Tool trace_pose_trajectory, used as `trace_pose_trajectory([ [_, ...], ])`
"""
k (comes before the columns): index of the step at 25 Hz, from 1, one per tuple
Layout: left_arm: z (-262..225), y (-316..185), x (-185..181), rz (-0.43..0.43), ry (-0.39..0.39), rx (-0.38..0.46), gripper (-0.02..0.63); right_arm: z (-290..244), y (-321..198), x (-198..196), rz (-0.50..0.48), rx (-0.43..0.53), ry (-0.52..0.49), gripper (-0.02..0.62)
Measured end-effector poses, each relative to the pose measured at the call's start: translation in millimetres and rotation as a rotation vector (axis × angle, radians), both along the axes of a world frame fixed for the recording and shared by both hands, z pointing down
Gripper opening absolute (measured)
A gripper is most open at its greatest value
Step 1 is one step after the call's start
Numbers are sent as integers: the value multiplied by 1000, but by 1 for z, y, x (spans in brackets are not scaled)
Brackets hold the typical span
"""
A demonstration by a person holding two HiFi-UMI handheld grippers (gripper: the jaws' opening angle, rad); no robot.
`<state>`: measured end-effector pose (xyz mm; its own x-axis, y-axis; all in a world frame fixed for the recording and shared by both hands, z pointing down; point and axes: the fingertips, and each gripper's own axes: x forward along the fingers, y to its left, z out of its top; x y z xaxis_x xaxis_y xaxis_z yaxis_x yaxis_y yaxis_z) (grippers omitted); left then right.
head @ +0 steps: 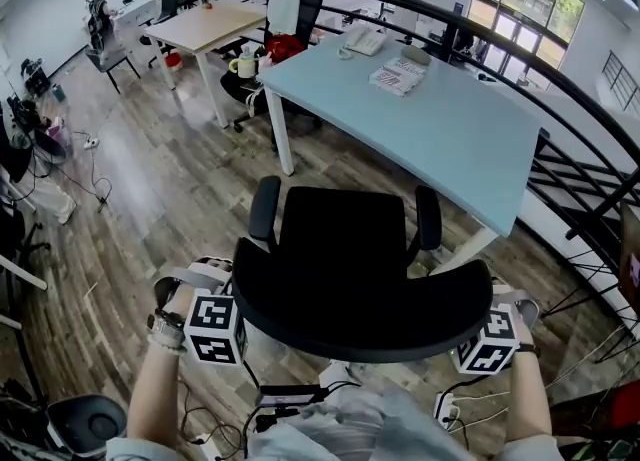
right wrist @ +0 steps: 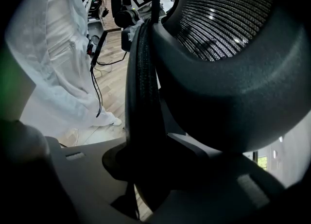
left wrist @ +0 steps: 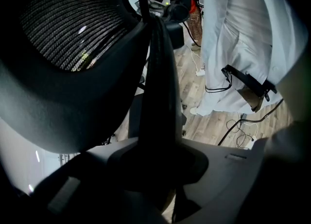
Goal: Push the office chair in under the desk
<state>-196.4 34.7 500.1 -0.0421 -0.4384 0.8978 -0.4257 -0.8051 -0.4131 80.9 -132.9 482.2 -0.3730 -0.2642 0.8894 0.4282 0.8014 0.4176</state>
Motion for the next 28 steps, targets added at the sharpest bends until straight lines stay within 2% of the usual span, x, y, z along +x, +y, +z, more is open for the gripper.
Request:
trace_pose_trajectory([
  [3,4,-6,-6,-5,6,-8,86,2,-7,-6,1,-2,1,138],
  [6,-6,-21,-13,14,-24,23,86,-1,-15,-14,-2,2,-5,137],
  [10,-18,-40,-26,-6,-53,37,86,-2,-30,-26,-8,4,-7,137],
  [19,-17,-78,-50,10,-61,34,89,-2,-57,-45,6,16,-36,137],
  [23,-15,-95,-60,27,-62,39,89,18,-62,-45,22,-40,-45,137],
  [28,-17,-116,-74,47,-66,47,91,-1,-83,-62,33,30,-56,137],
])
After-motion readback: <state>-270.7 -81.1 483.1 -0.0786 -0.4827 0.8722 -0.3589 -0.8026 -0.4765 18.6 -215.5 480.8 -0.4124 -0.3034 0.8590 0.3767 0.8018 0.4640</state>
